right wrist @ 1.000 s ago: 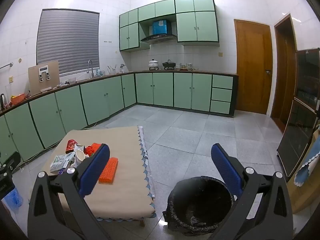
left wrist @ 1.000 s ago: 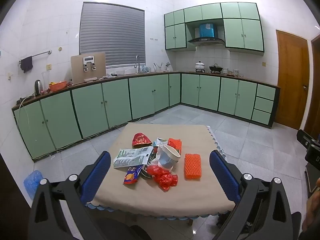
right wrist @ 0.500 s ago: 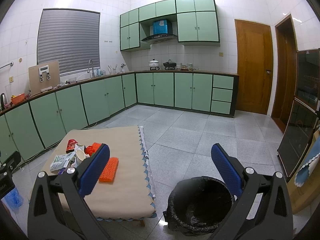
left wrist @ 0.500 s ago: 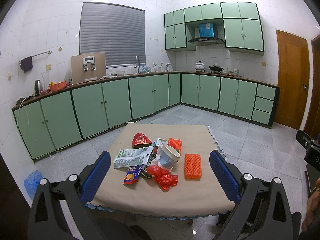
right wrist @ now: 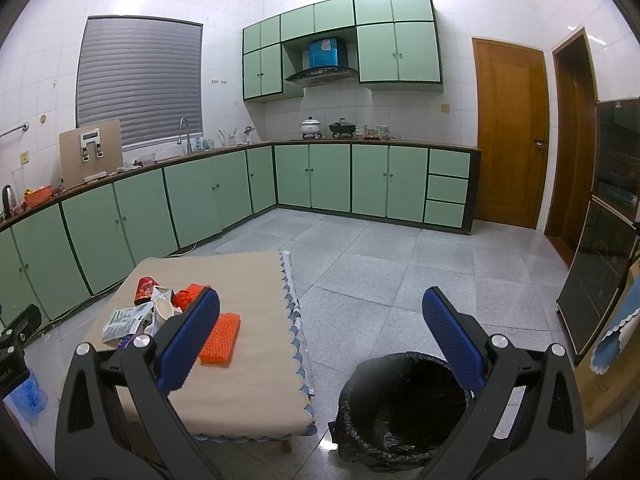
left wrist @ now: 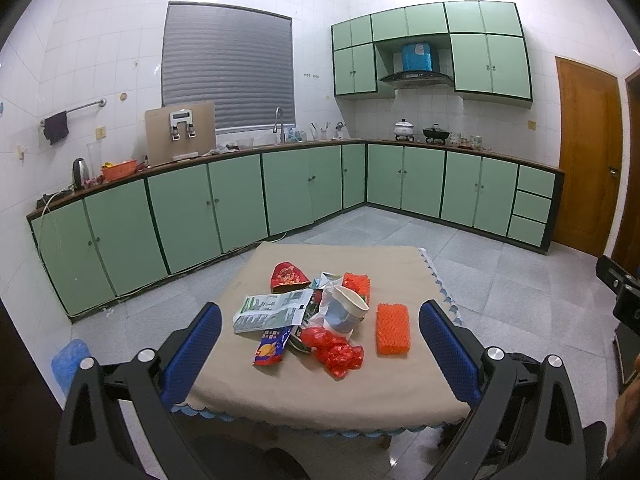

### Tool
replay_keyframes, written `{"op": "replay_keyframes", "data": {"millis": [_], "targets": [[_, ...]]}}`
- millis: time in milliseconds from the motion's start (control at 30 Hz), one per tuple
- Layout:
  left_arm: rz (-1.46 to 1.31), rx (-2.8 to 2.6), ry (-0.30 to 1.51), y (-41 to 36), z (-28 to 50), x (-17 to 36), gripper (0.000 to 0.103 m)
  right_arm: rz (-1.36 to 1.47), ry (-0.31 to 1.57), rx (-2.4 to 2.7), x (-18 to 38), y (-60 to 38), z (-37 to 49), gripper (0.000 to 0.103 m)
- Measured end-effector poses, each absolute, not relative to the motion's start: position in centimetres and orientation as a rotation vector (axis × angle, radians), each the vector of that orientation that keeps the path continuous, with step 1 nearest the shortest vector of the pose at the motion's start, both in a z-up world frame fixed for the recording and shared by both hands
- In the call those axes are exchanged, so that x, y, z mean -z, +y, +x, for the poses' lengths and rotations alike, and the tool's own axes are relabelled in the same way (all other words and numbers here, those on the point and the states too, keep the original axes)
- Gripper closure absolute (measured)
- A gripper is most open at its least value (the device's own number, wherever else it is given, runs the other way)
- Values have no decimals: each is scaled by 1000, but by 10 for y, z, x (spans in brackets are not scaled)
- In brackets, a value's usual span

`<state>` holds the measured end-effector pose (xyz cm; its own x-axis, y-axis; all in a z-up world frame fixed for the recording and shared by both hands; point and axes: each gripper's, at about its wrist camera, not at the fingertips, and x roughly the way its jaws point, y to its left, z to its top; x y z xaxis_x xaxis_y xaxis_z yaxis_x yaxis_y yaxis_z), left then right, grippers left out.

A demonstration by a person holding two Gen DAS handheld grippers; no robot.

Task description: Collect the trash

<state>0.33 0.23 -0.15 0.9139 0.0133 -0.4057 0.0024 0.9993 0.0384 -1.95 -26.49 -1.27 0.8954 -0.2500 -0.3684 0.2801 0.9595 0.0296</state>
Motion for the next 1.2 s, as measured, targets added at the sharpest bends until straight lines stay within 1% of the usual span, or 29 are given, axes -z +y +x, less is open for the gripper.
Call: {"op": "replay_keyframes", "data": {"millis": [1200], "targets": [[41,1,425,3,3,5,6,80,387,269,16,-261,-13,5]]}}
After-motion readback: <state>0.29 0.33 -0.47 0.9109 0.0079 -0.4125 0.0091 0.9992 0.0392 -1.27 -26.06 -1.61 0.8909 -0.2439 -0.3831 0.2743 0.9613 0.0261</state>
